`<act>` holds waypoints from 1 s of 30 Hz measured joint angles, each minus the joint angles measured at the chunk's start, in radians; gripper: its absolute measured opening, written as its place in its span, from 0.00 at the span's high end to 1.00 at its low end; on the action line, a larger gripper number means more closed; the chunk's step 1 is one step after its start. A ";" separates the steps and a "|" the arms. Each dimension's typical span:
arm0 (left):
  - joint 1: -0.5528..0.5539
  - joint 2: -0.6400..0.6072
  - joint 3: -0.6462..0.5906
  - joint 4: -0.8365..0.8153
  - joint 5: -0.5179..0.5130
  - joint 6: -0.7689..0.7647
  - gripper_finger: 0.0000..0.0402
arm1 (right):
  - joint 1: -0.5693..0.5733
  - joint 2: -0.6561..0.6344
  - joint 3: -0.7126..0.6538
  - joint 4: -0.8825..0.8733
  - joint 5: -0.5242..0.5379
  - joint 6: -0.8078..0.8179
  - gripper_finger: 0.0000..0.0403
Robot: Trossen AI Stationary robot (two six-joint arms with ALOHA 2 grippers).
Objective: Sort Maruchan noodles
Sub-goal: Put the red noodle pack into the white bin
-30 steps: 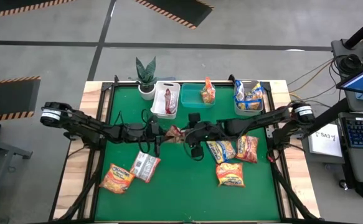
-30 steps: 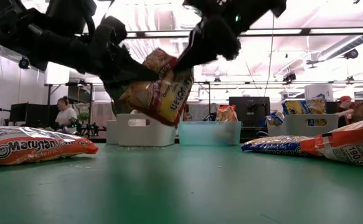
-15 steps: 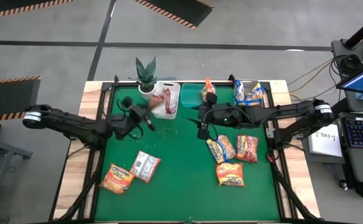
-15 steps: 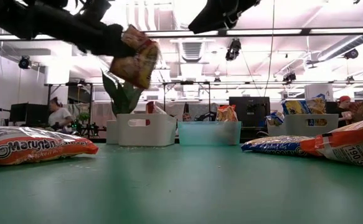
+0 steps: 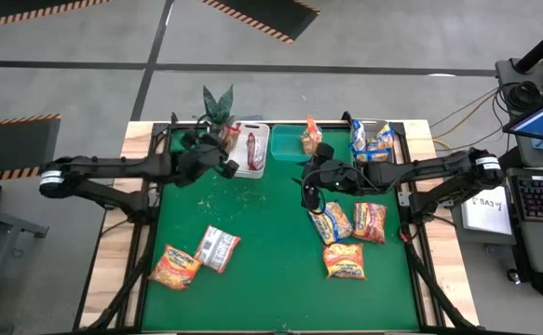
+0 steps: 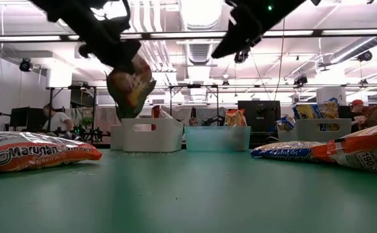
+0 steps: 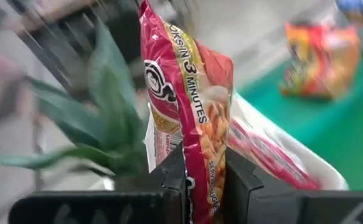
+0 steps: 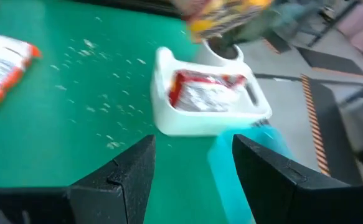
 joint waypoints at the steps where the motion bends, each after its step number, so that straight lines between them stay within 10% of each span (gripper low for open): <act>1: 0.014 0.017 0.031 -0.072 0.054 -0.043 0.90 | -0.005 -0.002 -0.006 -0.004 0.015 0.000 0.50; 7: 0.048 0.129 0.177 -0.339 0.171 -0.137 0.90 | -0.057 -0.006 -0.010 -0.015 0.035 -0.022 0.50; 30: 0.305 0.348 0.462 -0.533 0.566 -0.140 0.90 | -0.103 -0.007 -0.012 -0.126 0.033 0.021 0.50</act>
